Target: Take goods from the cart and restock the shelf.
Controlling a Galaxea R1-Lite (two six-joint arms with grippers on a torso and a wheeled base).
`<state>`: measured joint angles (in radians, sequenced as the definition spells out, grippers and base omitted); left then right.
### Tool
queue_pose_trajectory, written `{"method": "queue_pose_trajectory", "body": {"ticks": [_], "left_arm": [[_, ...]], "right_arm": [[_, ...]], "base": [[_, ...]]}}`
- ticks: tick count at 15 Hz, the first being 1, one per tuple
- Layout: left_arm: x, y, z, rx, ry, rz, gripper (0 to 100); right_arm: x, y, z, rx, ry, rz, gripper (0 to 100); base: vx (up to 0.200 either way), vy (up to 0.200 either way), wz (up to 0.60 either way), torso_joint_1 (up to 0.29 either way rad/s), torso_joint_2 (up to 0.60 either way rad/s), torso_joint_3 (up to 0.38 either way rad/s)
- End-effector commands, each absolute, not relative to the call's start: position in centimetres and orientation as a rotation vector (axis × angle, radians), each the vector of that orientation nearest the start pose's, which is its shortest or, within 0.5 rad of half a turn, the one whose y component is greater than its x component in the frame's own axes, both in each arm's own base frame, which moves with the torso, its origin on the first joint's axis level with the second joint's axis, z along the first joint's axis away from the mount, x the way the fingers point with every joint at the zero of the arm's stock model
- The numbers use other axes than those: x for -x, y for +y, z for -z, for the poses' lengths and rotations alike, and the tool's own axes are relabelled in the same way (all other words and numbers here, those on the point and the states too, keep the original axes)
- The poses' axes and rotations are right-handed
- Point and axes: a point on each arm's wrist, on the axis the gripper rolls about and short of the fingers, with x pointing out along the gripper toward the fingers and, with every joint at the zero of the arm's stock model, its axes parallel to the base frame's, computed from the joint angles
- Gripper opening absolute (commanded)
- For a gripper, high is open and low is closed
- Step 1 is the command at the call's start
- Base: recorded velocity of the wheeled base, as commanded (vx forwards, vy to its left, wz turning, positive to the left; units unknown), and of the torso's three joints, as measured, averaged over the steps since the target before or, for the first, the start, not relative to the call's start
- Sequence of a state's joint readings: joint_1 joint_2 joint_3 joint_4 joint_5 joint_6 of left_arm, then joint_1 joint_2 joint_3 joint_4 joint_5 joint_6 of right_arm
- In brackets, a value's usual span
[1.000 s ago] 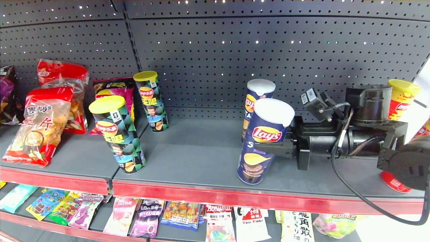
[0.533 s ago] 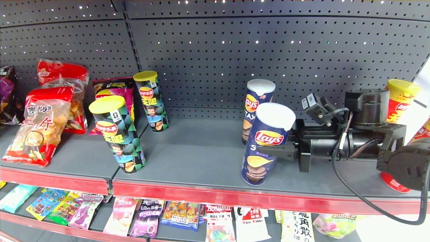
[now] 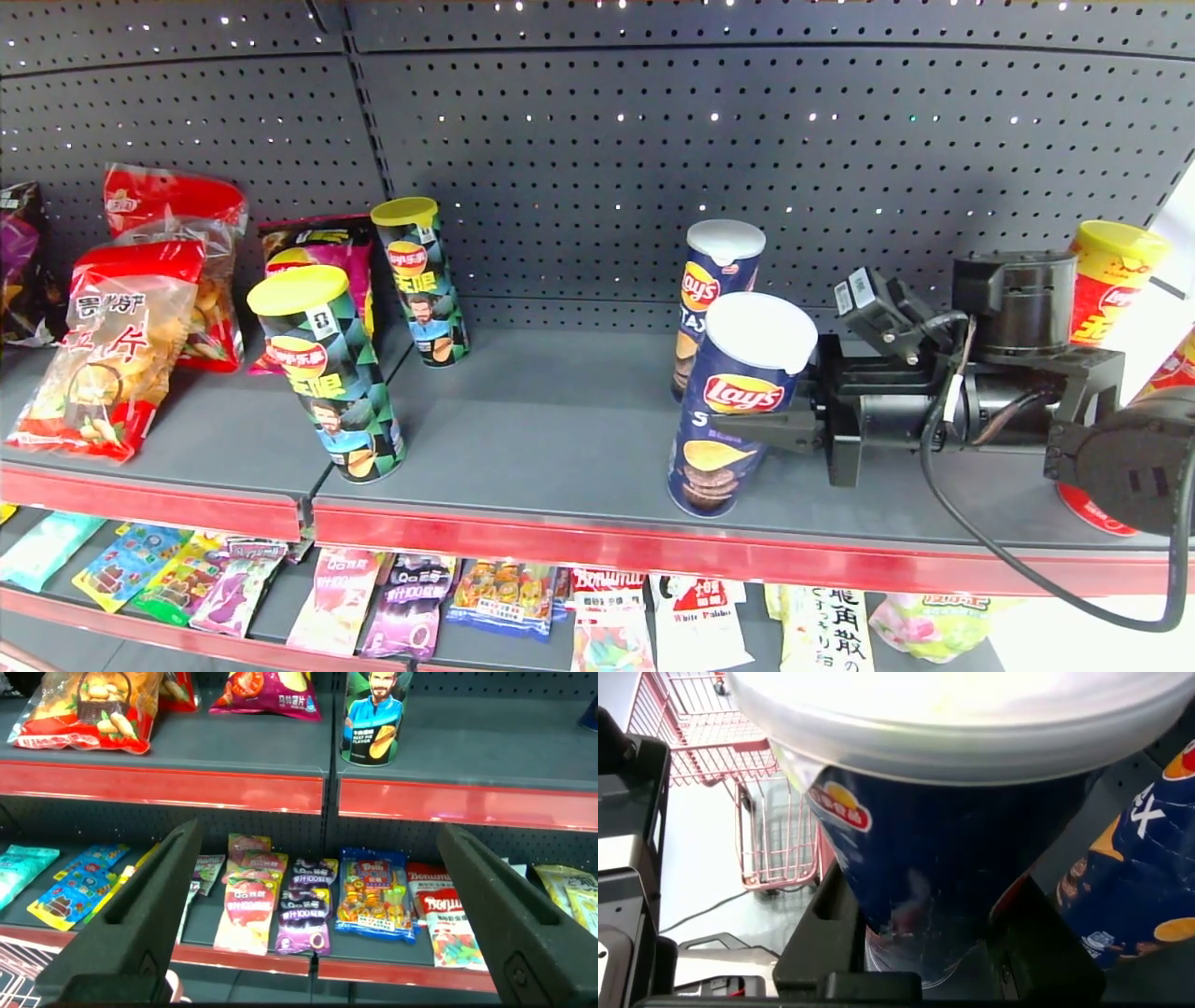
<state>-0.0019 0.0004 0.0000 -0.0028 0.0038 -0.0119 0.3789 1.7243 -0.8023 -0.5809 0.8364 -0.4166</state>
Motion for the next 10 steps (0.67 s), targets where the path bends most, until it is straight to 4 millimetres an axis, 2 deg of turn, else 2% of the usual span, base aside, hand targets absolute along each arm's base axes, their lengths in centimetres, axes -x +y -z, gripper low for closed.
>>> {"method": "queue_pose_trajectory", "body": {"ticks": [1, 10], "left_arm": [[2.3, 0.0, -7.6, 0.012, -0.003, -0.003, 100], [2.3, 0.0, -7.6, 0.012, -0.003, -0.002, 100]], "right_arm": [[-27.3, 13.0, -17.0, 0.279, 0.100, -1.265, 0], [-27.1, 14.0, -16.5, 0.281, 0.114, -1.290, 0]], "base": [[0.000, 0.000, 0.00, 0.000, 0.00, 0.000], [0.000, 0.000, 0.00, 0.000, 0.00, 0.000]]}}
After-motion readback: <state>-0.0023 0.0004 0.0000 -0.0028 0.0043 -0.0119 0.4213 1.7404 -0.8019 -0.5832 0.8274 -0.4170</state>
